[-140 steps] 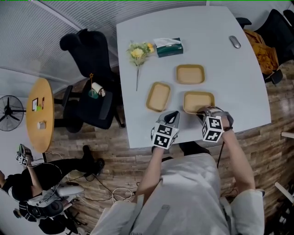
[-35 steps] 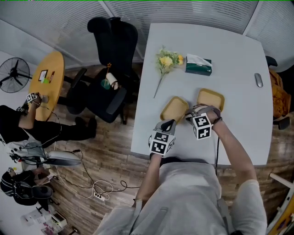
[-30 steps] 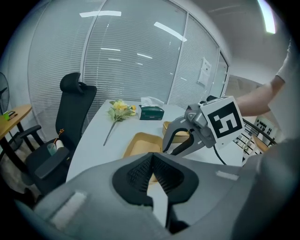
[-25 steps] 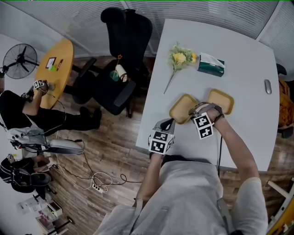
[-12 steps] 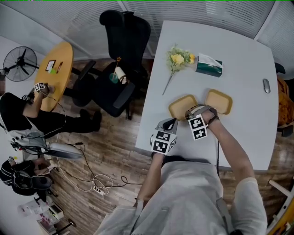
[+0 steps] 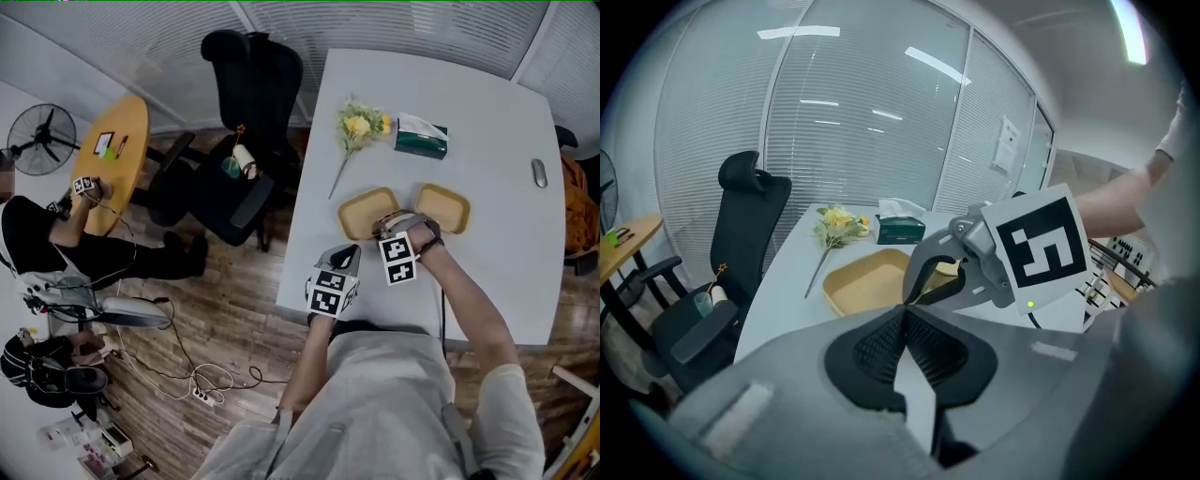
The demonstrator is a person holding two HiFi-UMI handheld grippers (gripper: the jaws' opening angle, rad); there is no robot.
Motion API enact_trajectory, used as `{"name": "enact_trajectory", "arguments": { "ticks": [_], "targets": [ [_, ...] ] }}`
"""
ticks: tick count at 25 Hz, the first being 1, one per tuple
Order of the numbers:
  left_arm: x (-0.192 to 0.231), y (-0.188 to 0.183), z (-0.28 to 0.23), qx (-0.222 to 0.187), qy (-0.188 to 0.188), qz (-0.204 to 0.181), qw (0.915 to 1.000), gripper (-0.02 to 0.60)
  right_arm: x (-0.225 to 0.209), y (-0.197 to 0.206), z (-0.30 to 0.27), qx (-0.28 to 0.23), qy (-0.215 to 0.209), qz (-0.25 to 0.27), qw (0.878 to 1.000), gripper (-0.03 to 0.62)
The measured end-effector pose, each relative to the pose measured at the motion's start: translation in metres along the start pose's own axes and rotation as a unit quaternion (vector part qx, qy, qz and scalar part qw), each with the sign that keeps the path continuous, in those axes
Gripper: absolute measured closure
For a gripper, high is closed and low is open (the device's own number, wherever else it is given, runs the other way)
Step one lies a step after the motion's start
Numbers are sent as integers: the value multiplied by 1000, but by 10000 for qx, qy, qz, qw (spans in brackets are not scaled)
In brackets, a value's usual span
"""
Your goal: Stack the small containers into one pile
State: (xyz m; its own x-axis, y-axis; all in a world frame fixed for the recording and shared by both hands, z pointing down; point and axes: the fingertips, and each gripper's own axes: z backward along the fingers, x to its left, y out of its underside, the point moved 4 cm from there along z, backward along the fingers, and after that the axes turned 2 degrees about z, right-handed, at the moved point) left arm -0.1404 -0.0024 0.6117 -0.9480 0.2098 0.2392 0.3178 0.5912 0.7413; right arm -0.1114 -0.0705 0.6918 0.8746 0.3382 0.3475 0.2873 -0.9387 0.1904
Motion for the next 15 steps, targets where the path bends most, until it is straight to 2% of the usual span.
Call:
{"name": "enact_trajectory", "arguments": {
  "ticks": [10, 15],
  "targets": [
    [-26, -12, -12, 50, 298, -380, 9988, 575, -10, 20, 31, 267, 461, -272, 9982, 577],
    [-35, -20, -17, 56, 406, -583, 9975, 575, -12, 46, 45, 516, 689, -622, 9943, 577]
  ]
}}
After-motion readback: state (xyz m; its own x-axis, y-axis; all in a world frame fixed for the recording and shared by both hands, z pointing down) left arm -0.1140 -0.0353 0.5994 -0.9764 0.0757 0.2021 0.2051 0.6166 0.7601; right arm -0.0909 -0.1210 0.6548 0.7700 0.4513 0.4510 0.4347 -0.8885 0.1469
